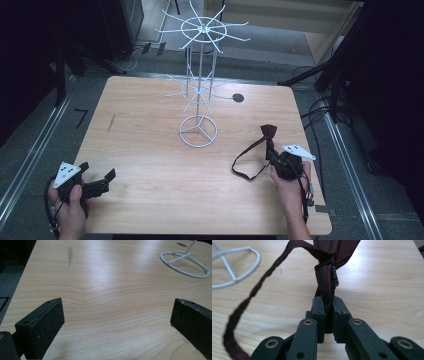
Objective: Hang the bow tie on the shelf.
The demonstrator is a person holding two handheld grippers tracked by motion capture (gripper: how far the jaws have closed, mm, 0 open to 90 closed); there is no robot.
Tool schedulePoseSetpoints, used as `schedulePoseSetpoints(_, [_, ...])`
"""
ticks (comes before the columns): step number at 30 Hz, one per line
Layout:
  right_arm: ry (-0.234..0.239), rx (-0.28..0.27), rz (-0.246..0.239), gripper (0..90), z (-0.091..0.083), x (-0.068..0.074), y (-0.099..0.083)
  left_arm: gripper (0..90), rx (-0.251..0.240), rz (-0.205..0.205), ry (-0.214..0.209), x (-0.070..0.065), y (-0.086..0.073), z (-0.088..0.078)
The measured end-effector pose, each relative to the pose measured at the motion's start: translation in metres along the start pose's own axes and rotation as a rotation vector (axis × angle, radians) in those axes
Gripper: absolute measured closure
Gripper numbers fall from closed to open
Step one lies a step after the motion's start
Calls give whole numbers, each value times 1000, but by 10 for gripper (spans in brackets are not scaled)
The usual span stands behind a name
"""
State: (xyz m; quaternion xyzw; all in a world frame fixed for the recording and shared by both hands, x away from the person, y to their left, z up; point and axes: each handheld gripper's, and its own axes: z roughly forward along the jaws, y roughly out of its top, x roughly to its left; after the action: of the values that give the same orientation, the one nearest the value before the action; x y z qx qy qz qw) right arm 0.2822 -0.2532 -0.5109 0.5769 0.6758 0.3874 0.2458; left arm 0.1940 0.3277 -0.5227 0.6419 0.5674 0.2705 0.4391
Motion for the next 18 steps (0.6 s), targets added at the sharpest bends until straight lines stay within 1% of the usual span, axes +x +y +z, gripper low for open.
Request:
schedulePoseSetpoints(3, [14, -39, -20, 841, -5, 6, 5, 0, 0, 0, -1, 0, 0, 0])
schedulePoseSetpoints(4, [14, -39, -20, 841, -5, 6, 5, 0, 0, 0, -1, 0, 0, 0])
schedulePoseSetpoints(5, [26, -67, -36, 840, -8, 10, 8, 0, 0, 1, 0, 0, 0, 0])
schedulePoseSetpoints(6, [26, -67, -36, 840, -8, 10, 8, 0, 0, 1, 0, 0, 0, 0])
schedulePoseSetpoints(7, [29, -91, -49, 840, -11, 15, 12, 0, 0, -1, 0, 0, 0, 0])
schedulePoseSetpoints(8, [29, -91, -49, 840, -11, 15, 12, 0, 0, -1, 0, 0, 0, 0])
schedulePoseSetpoints(11, [44, -121, -62, 840, -15, 21, 17, 0, 0, 0, -1, 0, 0, 0])
schedulePoseSetpoints(14, [67, -155, -84, 839, -18, 33, 25, 0, 0, -1, -1, 0, 0, 0])
schedulePoseSetpoints(15, [73, -159, -88, 839, -19, 35, 27, 0, 1, 1, -1, 0, 0, 0])
schedulePoseSetpoints(16, [73, -159, -88, 839, -19, 35, 27, 0, 1, 1, -1, 0, 0, 0])
schedulePoseSetpoints(17, [86, -174, -99, 839, -20, 41, 31, 0, 0, 0, -1, 0, 0, 0])
schedulePoseSetpoints(18, [86, -174, -99, 839, -20, 41, 31, 0, 0, 0, -1, 0, 0, 0])
